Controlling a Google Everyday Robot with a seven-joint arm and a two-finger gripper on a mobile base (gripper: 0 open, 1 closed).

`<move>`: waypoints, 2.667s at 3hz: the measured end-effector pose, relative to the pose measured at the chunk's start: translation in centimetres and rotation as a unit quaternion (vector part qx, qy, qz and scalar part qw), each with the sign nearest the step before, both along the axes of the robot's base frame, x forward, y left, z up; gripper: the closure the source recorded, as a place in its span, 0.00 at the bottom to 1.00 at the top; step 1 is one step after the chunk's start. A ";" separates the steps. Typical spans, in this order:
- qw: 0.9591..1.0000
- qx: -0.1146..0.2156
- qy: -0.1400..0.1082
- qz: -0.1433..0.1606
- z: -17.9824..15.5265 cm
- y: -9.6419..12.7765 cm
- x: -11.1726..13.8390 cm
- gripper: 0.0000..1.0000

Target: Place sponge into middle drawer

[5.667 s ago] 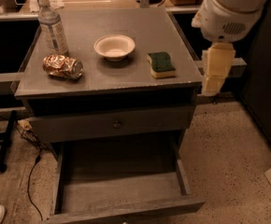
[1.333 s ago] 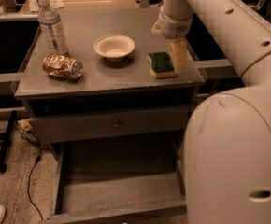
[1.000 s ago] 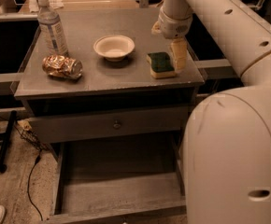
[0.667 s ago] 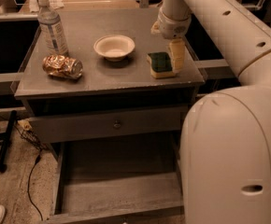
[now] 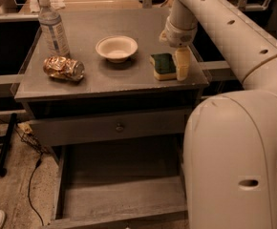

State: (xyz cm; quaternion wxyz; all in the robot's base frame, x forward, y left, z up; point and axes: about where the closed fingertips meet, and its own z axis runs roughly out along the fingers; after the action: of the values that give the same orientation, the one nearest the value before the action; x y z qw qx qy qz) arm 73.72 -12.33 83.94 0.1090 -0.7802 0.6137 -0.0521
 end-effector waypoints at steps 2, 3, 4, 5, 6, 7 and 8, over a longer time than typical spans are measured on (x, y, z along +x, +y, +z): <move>0.999 0.043 0.014 0.010 -0.2 2.8 1.2 0.00; 0.999 0.043 0.014 0.010 -0.2 2.8 1.2 0.00; 0.999 0.043 0.014 0.010 -0.2 2.8 1.2 0.19; 0.999 0.043 0.014 0.010 -0.2 2.8 1.2 0.42; 0.999 0.043 0.014 0.010 -0.2 2.8 1.2 0.65; 0.999 0.046 0.009 0.008 0.0 2.8 1.3 0.97; 0.999 0.055 -0.002 0.003 0.7 2.7 1.2 1.00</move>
Offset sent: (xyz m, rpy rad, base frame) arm -0.0061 0.0179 0.0278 0.0802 0.1149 0.0256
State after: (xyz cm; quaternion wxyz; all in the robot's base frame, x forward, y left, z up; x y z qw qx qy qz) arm 74.88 -9.65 84.68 0.1531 -0.7745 0.6134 -0.0203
